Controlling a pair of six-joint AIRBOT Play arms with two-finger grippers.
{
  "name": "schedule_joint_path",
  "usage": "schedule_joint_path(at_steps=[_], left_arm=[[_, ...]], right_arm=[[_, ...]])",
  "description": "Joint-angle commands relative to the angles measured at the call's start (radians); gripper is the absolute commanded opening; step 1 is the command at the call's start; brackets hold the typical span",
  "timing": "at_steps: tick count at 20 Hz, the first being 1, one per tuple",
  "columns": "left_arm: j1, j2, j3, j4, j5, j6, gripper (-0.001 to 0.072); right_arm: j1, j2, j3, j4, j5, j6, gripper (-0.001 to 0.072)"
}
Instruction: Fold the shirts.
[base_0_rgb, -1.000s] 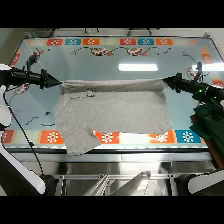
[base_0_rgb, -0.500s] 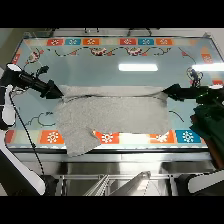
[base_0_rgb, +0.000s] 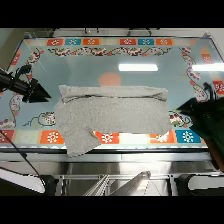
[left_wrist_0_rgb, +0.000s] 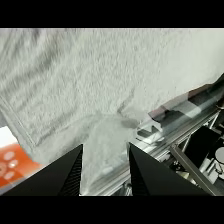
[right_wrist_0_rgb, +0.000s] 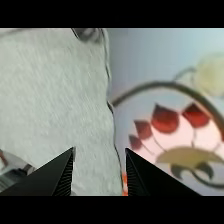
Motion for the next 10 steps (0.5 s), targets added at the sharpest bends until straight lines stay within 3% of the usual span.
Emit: schedule_joint_path(at_steps=[1,7,10], left_arm=[[0.043,0.226,-0.357,0.001,0.074,0.05,0.0295],[0.085,0.489,-0.809,0.005,0.245,0.085,0.0295],[0.083,0.58,-0.924,0.109,0.349,0.084,0.0295]], right_arm=[[-0.018,0.031,-0.184,-0.087,-0.046,-0.003,0.0362],[0.108,0.024,-0.276,0.004,-0.147,-0.058,0.0361],[0.187,0.024,-0.275,0.024,-0.187,-0.058,0.0361]])
